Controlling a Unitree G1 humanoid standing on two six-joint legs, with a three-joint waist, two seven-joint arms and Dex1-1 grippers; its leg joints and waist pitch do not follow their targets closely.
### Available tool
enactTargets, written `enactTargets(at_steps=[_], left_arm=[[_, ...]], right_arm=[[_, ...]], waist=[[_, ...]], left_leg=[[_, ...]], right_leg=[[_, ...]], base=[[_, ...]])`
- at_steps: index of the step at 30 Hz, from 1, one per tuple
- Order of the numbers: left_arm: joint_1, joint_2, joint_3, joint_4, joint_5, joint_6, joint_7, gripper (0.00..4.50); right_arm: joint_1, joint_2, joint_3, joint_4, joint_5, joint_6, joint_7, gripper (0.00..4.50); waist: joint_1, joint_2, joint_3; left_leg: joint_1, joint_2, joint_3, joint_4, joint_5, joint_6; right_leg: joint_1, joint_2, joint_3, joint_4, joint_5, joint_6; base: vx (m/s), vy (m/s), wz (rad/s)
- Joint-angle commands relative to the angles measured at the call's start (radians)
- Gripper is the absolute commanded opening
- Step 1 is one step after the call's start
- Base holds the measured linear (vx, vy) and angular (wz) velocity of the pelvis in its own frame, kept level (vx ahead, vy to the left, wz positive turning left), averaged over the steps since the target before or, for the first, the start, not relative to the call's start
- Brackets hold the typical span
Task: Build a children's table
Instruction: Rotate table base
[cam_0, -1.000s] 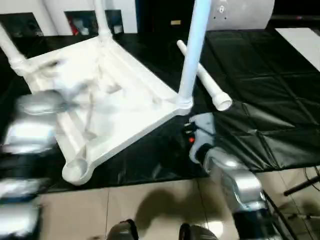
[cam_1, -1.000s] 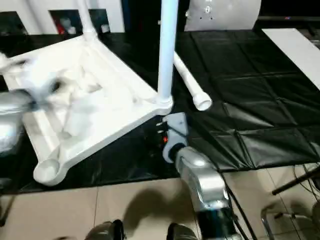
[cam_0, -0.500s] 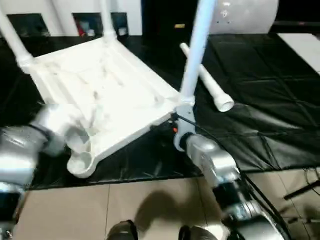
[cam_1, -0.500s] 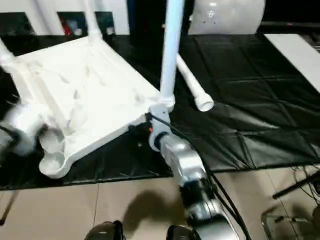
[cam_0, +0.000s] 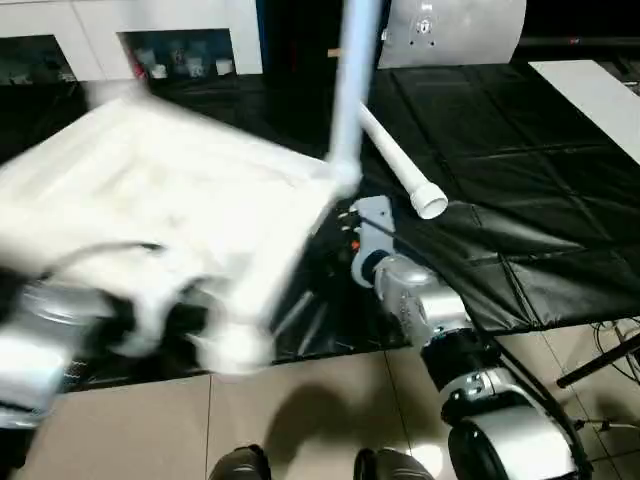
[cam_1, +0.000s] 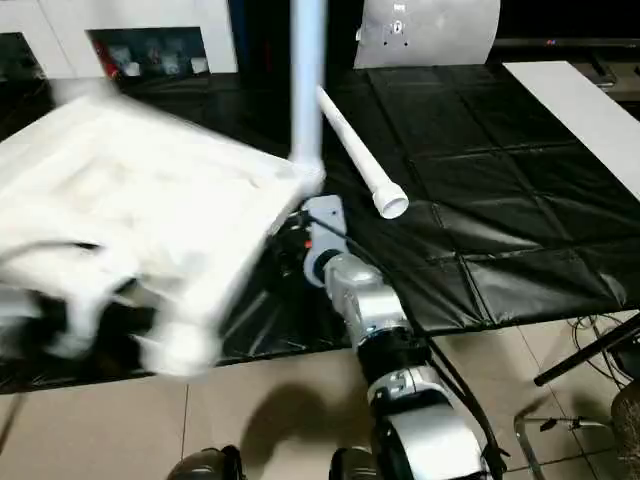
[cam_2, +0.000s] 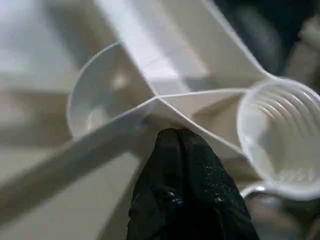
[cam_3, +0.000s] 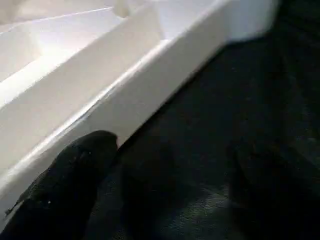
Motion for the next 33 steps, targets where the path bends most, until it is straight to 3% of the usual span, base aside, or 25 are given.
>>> enactTargets(at_steps=[1,4,6,7,9,11,12,13,16,19,21,23,24,26,27,28,29,30,31,33], left_arm=[[-0.06,-0.069,-0.04,0.018,0.001,-0.064,0.049,0.09],[-0.148,-0.14,-0.015,0.208,0.13,-0.197,0.235,0.09],[-0.186,-0.143,-0.012,0.285,0.162,-0.258,0.297,0.09],[-0.204,-0.141,-0.012,0.322,0.174,-0.292,0.332,0.09],[-0.226,-0.132,-0.017,0.381,0.191,-0.356,0.359,0.09],[-0.236,-0.13,-0.019,0.422,0.205,-0.419,0.374,0.09],[-0.237,-0.131,-0.017,0.428,0.207,-0.429,0.377,0.09],[-0.246,-0.137,-0.008,0.468,0.217,-0.491,0.4,0.09],[-0.244,-0.164,0.025,0.477,0.189,-0.552,0.403,0.09],[-0.213,-0.253,0.121,0.399,0.069,-0.537,0.419,0.09],[-0.176,-0.32,0.184,0.319,0.007,-0.515,0.478,0.36],[-0.126,-0.408,0.255,0.229,-0.038,-0.482,0.591,0.45],[-0.082,-0.454,0.272,0.159,-0.045,-0.456,0.647,0.56],[-0.007,-0.513,0.276,0.05,-0.043,-0.432,0.711,0.8],[-0.007,-0.513,0.276,0.05,-0.043,-0.432,0.711,0.8],[0.062,-0.556,0.259,-0.044,-0.02,-0.442,0.75,0.83],[0.075,-0.564,0.254,-0.063,-0.014,-0.442,0.759,0.91],[0.122,-0.593,0.235,-0.131,0.02,-0.446,0.798,1.05],[0.149,-0.603,0.219,-0.168,0.033,-0.44,0.821,1.05],[0.172,-0.609,0.203,-0.199,0.044,-0.427,0.842,1.05]], right_arm=[[-0.02,0.046,0.04,0.018,0.011,-0.003,0.029,4.5],[-0.014,0.042,0.021,0.021,0.008,-0.021,-0.009,4.5],[-0.012,0.034,0.006,0.024,0.005,-0.038,-0.034,4.5],[-0.012,0.029,-0.006,0.027,0.004,-0.05,-0.047,4.5],[-0.006,0.019,-0.03,0.02,0.003,-0.069,-0.066,4.5],[0.009,0.006,-0.044,-0.013,0.001,-0.079,-0.086,4.5],[0.012,0.003,-0.046,-0.021,0.001,-0.08,-0.09,4.5],[0.026,-0.012,-0.057,-0.061,0.0,-0.087,-0.11,4.5],[0.052,-0.028,-0.073,-0.143,0.009,-0.079,-0.112,4.5],[0.12,-0.056,-0.061,-0.306,0.012,-0.04,-0.081,4.5],[0.186,-0.076,-0.035,-0.436,0.007,-0.033,-0.053,4.5],[0.255,-0.094,-0.007,-0.578,-0.012,0.045,-0.067,4.5],[0.3,-0.096,0.008,-0.673,-0.022,0.117,-0.091,4.5],[0.367,-0.103,0.029,-0.812,-0.021,0.241,-0.116,4.5],[0.367,-0.103,0.029,-0.812,-0.021,0.241,-0.116,4.5],[0.432,-0.123,0.052,-0.931,-0.002,0.316,-0.099,4.5],[0.446,-0.129,0.058,-0.954,0.003,0.32,-0.091,4.5],[0.501,-0.15,0.075,-1.031,0.021,0.329,-0.065,4.5],[0.53,-0.155,0.078,-1.073,0.034,0.346,-0.057,4.5],[0.553,-0.156,0.074,-1.106,0.045,0.366,-0.057,4.5]], waist=[[0.012,0.017,-0.076],[0.015,0.014,-0.077],[0.013,0.012,-0.081],[0.013,0.012,-0.081],[0.016,0.014,-0.082],[0.018,0.015,-0.084],[0.022,0.015,-0.086],[0.029,0.022,-0.088],[0.038,0.019,-0.094],[0.046,0.014,-0.085],[0.051,0.01,-0.08],[0.05,0.005,-0.078],[0.047,-0.003,-0.07],[0.046,-0.011,-0.071],[0.044,-0.01,-0.07],[0.038,-0.024,-0.066],[0.042,-0.019,-0.065],[0.038,-0.029,-0.058],[0.04,-0.025,-0.057],[0.032,-0.029,-0.054]], left_leg=[[0.02,0.044,-0.021,-0.065,-0.301,-0.023],[0.024,0.04,-0.02,-0.061,-0.317,-0.021],[0.012,0.042,-0.028,-0.065,-0.306,-0.026],[0.015,0.041,-0.028,-0.065,-0.31,-0.028],[0.022,0.042,-0.025,-0.061,-0.313,-0.026],[0.021,0.044,-0.025,-0.06,-0.292,-0.023],[0.023,0.045,-0.022,-0.057,-0.275,-0.02],[0.022,0.045,-0.022,-0.056,-0.249,-0.019],[0.023,0.047,-0.019,-0.051,-0.207,-0.006],[0.018,0.048,-0.018,-0.054,-0.239,-0.003],[0.018,0.052,-0.019,-0.058,-0.272,-0.008],[0.016,0.05,-0.02,-0.06,-0.3,-0.005],[0.013,0.051,-0.019,-0.061,-0.306,-0.007],[0.015,0.049,-0.02,-0.062,-0.322,-0.003],[0.011,0.046,-0.02,-0.062,-0.321,0.0],[0.01,0.044,-0.02,-0.062,-0.335,-0.001],[0.01,0.045,-0.021,-0.061,-0.335,-0.005],[0.01,0.05,-0.021,-0.064,-0.352,-0.007],[0.012,0.051,-0.023,-0.063,-0.361,-0.01],[0.016,0.045,-0.024,-0.063,-0.401,-0.018]], right_leg=[[0.049,-0.067,0.053,-0.068,-0.216,-0.228],[0.047,-0.066,0.054,-0.077,-0.269,-0.192],[0.059,-0.07,0.052,-0.073,-0.272,-0.177],[0.054,-0.067,0.05,-0.075,-0.279,-0.166],[0.047,-0.067,0.053,-0.076,-0.27,-0.173],[0.049,-0.065,0.052,-0.073,-0.245,-0.185],[0.047,-0.065,0.053,-0.07,-0.212,-0.191],[0.048,-0.063,0.052,-0.064,-0.168,-0.197],[0.048,-0.06,0.051,-0.055,-0.063,-0.212],[0.052,-0.064,0.051,-0.061,-0.118,-0.215],[0.048,-0.064,0.051,-0.067,-0.176,-0.203],[0.049,-0.063,0.051,-0.075,-0.238,-0.178],[0.049,-0.058,0.052,-0.076,-0.273,-0.167],[0.044,-0.06,0.052,-0.088,-0.355,-0.123],[0.042,-0.058,0.052,-0.094,-0.387,-0.096],[0.039,-0.056,0.051,-0.101,-0.45,-0.062],[0.039,-0.058,0.052,-0.103,-0.47,-0.044],[0.032,-0.056,0.053,-0.111,-0.507,-0.012],[0.03,-0.057,0.053,-0.114,-0.524,0.001],[0.021,-0.05,0.048,-0.123,-0.575,0.028]], base=[[0.0,0.0,0.0],[0.0,0.0,0.0],[0.0,0.0,0.0],[0.0,0.0,0.0],[0.0,0.0,0.0],[0.0,0.0,0.0],[0.0,0.0,0.0],[0.0,0.0,0.0],[0.0,0.0,0.0],[0.0,0.0,0.0],[0.0,0.0,0.0],[0.0,0.0,0.0],[0.0,0.0,0.0],[0.0,0.0,0.0],[0.0,0.0,0.0],[0.0,0.0,0.0],[0.0,0.0,0.0],[0.0,0.0,0.0],[0.0,0.0,0.0],[0.0,0.0,0.0]])
